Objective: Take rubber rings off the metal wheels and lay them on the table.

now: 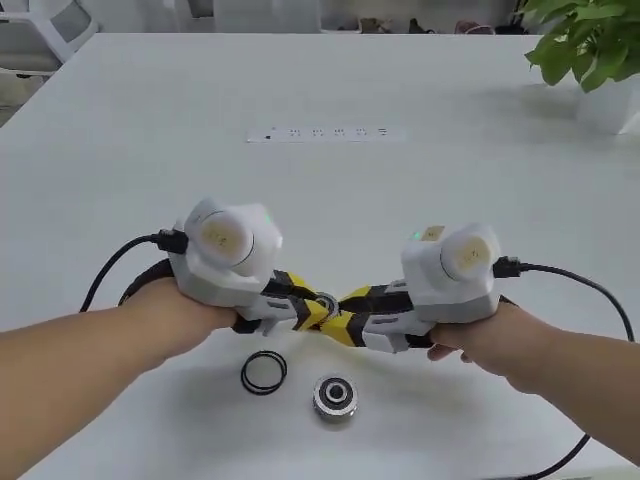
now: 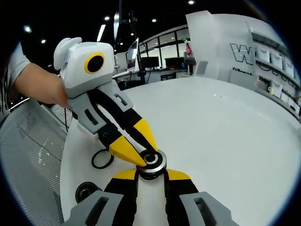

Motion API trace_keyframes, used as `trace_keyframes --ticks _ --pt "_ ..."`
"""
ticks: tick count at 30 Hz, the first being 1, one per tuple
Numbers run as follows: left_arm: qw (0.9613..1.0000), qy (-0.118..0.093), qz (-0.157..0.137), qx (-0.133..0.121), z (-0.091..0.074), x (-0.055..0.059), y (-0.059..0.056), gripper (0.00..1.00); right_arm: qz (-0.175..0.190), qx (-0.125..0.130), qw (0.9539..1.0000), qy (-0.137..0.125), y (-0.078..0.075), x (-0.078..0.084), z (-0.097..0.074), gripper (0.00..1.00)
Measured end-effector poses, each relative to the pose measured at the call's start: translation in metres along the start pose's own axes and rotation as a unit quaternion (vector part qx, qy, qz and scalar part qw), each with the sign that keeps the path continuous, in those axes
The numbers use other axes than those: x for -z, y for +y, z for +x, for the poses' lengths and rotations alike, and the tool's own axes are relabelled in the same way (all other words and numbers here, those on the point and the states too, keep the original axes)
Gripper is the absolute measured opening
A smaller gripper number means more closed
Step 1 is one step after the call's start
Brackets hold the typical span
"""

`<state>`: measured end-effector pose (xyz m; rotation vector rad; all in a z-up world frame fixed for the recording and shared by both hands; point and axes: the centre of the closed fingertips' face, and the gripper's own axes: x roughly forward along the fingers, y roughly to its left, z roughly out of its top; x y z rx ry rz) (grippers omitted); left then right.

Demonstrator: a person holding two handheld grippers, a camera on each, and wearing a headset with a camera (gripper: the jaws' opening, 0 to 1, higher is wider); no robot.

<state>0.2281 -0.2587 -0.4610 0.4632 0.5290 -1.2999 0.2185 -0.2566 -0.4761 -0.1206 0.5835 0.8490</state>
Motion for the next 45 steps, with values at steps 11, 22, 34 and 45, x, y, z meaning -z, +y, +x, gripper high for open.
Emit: trace_keyframes --ticks 11,22,34,45 --pt "1.0000 0.000 -0.003 -0.002 0.000 0.000 0.000 0.07 0.008 -0.001 1.0000 0.002 0.000 0.005 -0.005 0.08" --pt "1.0000 0.001 -0.003 -0.006 0.000 0.001 0.000 0.07 0.048 0.010 0.9988 0.005 -0.004 0.008 -0.008 0.00" --pt "0.9999 0.005 -0.005 -0.011 0.000 0.001 -0.001 0.07 0.110 0.023 0.9936 -0.009 -0.013 0.005 -0.010 0.00" --pt "0.9998 0.007 -0.008 -0.019 0.000 0.000 0.000 0.07 0.164 0.026 0.9855 -0.034 -0.017 -0.004 -0.012 0.00"
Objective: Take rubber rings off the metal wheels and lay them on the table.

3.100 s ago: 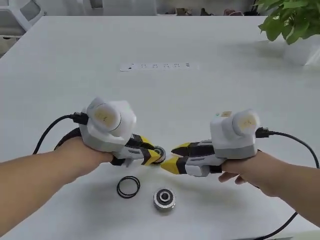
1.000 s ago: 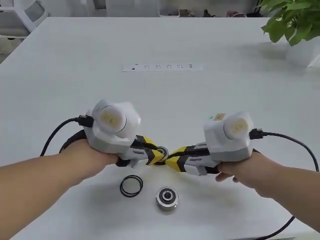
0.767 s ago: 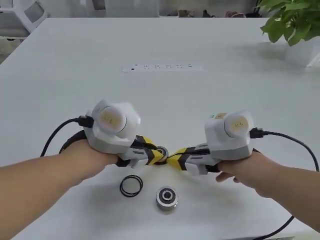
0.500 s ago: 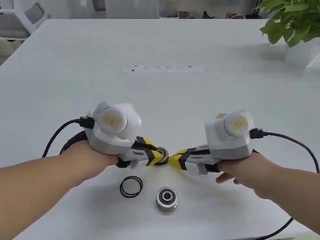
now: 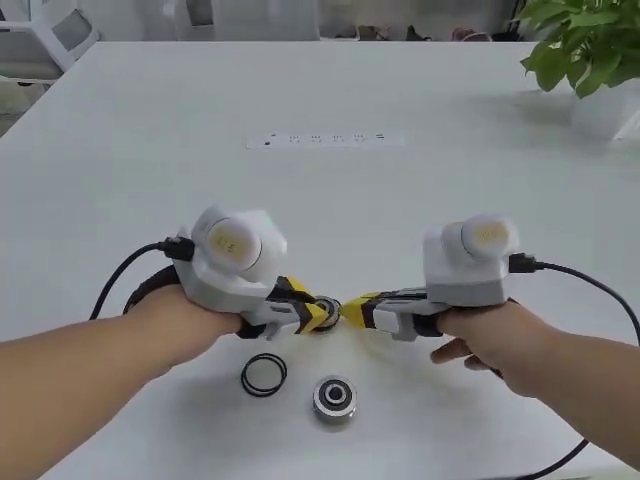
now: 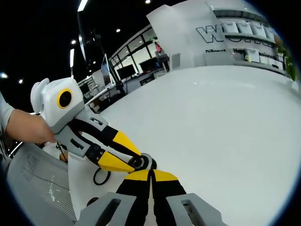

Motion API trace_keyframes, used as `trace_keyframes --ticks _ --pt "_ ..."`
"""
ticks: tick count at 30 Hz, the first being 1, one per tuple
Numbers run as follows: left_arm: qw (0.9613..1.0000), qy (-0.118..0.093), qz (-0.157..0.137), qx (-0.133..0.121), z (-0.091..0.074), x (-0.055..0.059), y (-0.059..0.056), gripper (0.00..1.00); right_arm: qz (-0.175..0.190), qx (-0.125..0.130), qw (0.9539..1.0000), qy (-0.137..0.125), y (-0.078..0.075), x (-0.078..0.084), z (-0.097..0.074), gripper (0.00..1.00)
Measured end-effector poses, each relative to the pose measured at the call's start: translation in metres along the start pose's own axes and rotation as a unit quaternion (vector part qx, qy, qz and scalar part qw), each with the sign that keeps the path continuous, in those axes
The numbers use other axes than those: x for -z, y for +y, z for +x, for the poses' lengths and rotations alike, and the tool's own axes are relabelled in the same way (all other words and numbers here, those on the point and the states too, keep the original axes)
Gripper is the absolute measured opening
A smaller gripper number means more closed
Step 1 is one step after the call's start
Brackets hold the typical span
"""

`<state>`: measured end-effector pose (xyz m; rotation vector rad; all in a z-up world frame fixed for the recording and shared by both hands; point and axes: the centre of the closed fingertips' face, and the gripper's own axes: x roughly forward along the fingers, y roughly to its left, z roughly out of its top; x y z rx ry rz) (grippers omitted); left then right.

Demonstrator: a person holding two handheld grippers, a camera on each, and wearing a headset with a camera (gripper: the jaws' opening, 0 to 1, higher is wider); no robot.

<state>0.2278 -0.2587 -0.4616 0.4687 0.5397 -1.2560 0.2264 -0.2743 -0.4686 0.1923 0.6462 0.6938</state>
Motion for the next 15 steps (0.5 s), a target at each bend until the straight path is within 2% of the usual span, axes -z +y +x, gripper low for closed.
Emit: trace_keyframes --ticks 10,15 --pt "1.0000 0.002 -0.003 -0.006 0.0002 0.0000 0.0005 0.06 0.030 -0.010 0.9994 -0.012 0.0043 -0.0023 -0.0008 0.00" --pt "1.0000 0.003 -0.003 -0.007 0.0002 0.0001 0.0005 0.06 0.026 -0.013 0.9995 -0.013 0.0082 -0.0039 -0.0007 0.00"
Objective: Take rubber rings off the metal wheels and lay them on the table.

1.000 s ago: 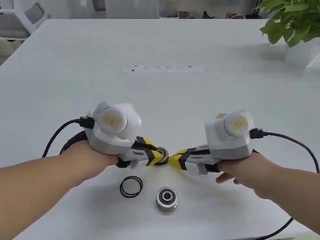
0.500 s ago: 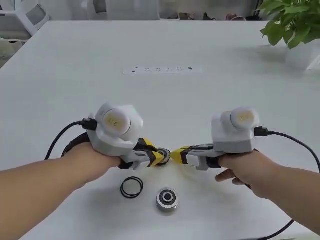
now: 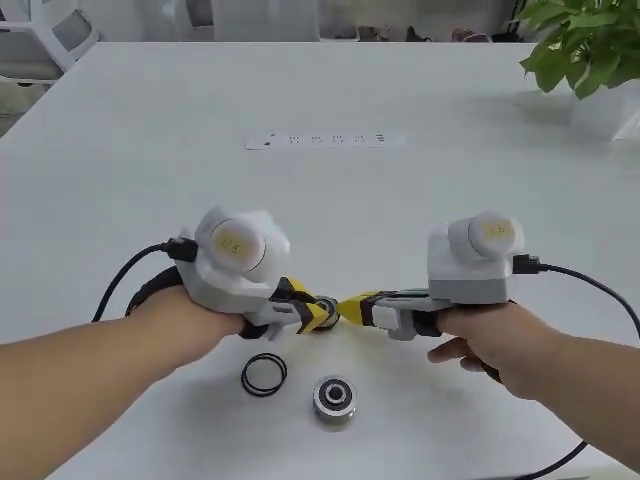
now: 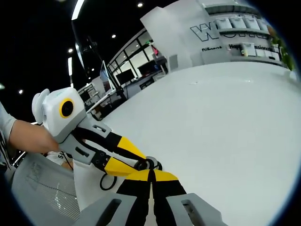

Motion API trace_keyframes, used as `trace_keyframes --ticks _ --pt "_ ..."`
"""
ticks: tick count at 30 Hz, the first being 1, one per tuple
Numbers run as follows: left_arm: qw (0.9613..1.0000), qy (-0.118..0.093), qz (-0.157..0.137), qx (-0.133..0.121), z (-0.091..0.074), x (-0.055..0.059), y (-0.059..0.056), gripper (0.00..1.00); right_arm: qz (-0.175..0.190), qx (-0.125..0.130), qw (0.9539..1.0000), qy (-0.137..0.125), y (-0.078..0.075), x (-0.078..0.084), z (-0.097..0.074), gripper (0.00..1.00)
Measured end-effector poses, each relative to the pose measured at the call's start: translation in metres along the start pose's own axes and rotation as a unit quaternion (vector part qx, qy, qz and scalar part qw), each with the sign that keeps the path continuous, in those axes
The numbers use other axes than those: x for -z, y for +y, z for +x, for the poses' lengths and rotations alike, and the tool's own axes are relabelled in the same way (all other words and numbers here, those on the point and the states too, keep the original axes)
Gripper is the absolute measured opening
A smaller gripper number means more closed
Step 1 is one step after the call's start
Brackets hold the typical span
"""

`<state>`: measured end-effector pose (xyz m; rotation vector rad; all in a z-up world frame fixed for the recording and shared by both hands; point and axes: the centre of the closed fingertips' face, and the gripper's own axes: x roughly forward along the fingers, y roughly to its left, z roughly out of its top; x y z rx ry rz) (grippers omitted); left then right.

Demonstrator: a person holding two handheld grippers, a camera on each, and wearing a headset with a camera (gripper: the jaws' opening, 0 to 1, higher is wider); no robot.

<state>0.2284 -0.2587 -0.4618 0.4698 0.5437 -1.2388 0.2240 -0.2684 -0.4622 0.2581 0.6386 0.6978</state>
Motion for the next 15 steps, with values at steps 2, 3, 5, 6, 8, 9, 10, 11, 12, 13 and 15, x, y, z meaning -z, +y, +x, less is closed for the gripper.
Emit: trace_keyframes --ticks 2,3,5,6,8,9,10,11,12,13,15 --pt "1.0000 0.001 0.001 0.000 0.000 0.000 0.000 0.06 0.000 -0.002 1.0000 0.000 0.001 0.000 0.000 0.00" --pt "1.0000 0.001 0.001 0.000 0.000 0.000 0.000 0.06 0.000 -0.003 1.0000 -0.001 0.002 0.000 0.001 0.00" --pt "1.0000 0.001 0.001 0.000 0.000 0.000 0.000 0.06 -0.001 -0.006 1.0000 -0.002 0.005 -0.001 0.001 0.00" --pt "1.0000 0.001 0.001 0.001 0.000 0.000 0.000 0.06 -0.002 -0.007 1.0000 -0.002 0.005 -0.001 0.001 0.00" --pt "1.0000 0.001 0.001 0.001 0.000 0.000 0.000 0.06 0.000 -0.010 0.9999 -0.003 0.006 -0.001 0.001 0.00" --pt "1.0000 0.001 0.000 0.001 0.000 0.000 0.000 0.06 -0.004 -0.011 0.9999 -0.002 0.007 -0.001 0.001 0.00" --pt "1.0000 0.001 0.000 0.001 0.000 0.000 0.000 0.06 -0.005 -0.011 0.9999 -0.002 0.008 -0.001 0.001 0.00" --pt "1.0000 0.001 0.000 0.001 0.000 0.000 0.000 0.06 -0.005 -0.012 0.9999 -0.002 0.008 -0.001 0.001 0.00" --pt "1.0000 0.001 0.000 0.001 0.000 0.000 -0.001 0.06 -0.005 -0.014 0.9999 -0.003 0.008 -0.001 0.001 0.00" --pt "1.0000 0.001 0.000 0.002 0.000 0.000 -0.001 0.06 -0.004 -0.015 0.9999 -0.004 0.009 -0.001 0.001 0.00" --pt "1.0000 0.001 0.001 0.004 0.000 0.000 -0.002 0.06 0.000 -0.023 0.9997 -0.007 0.012 -0.002 0.001 0.00"
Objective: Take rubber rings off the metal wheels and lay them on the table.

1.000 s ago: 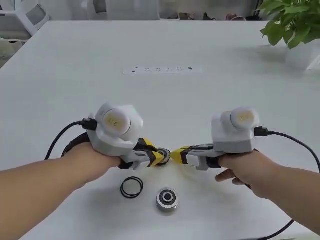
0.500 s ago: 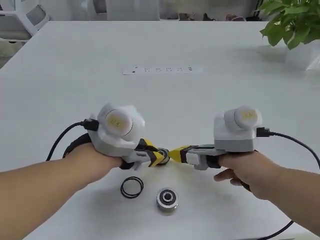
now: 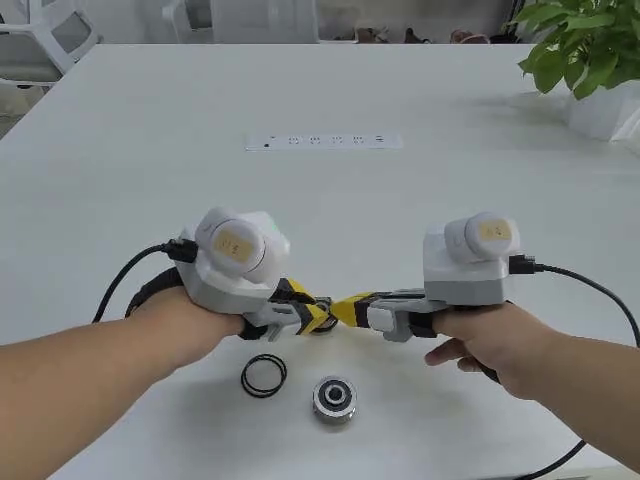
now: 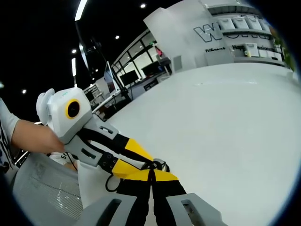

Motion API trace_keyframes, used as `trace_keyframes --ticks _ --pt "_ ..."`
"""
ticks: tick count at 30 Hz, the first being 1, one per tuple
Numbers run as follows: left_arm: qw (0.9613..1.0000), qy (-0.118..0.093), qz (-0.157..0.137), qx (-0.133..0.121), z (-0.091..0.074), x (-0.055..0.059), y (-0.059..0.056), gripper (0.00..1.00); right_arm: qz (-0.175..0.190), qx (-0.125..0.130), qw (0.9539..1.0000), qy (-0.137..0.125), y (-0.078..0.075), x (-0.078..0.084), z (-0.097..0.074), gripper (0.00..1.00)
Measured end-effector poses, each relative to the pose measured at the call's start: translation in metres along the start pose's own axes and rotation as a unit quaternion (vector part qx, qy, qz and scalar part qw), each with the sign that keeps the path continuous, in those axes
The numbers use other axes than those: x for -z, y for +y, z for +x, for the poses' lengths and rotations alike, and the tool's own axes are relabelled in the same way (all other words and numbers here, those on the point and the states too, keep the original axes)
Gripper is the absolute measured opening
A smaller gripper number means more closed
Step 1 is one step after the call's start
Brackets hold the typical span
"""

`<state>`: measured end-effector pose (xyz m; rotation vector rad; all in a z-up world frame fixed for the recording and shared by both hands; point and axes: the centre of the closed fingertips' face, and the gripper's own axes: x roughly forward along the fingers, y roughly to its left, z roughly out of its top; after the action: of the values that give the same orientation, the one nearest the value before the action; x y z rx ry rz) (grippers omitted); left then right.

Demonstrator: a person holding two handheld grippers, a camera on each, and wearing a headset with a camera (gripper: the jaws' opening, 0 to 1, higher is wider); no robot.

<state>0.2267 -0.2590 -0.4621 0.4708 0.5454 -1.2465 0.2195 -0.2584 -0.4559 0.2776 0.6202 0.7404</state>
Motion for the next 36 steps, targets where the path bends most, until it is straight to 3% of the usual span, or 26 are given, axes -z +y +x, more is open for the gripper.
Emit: trace_keyframes --ticks 1,2,3,16,29,36 --pt "1.0000 0.000 0.000 0.000 0.000 0.000 0.000 0.06 0.002 -0.010 0.9999 -0.008 0.004 -0.003 0.001 0.00" --pt "1.0000 0.002 -0.002 0.000 0.000 0.001 0.000 0.06 0.008 -0.036 0.9993 -0.003 0.015 -0.002 0.002 0.00" --pt "1.0000 0.001 -0.004 -0.001 0.000 0.001 0.000 0.06 -0.012 -0.012 0.9998 -0.005 0.006 -0.005 0.002 0.00" --pt "1.0000 0.000 -0.006 -0.005 0.001 0.000 0.001 0.07 -0.008 0.003 0.9999 -0.007 -0.003 -0.005 -0.003 0.00" --pt "0.9996 -0.005 -0.027 0.008 -0.007 -0.002 0.000 0.14 -0.005 0.004 0.9999 -0.010 -0.001 -0.007 -0.005 0.00" --pt "0.9997 -0.013 -0.015 0.013 -0.019 -0.006 -0.004 0.21 -0.002 0.000 0.9999 -0.010 0.001 -0.008 -0.006 0.00"
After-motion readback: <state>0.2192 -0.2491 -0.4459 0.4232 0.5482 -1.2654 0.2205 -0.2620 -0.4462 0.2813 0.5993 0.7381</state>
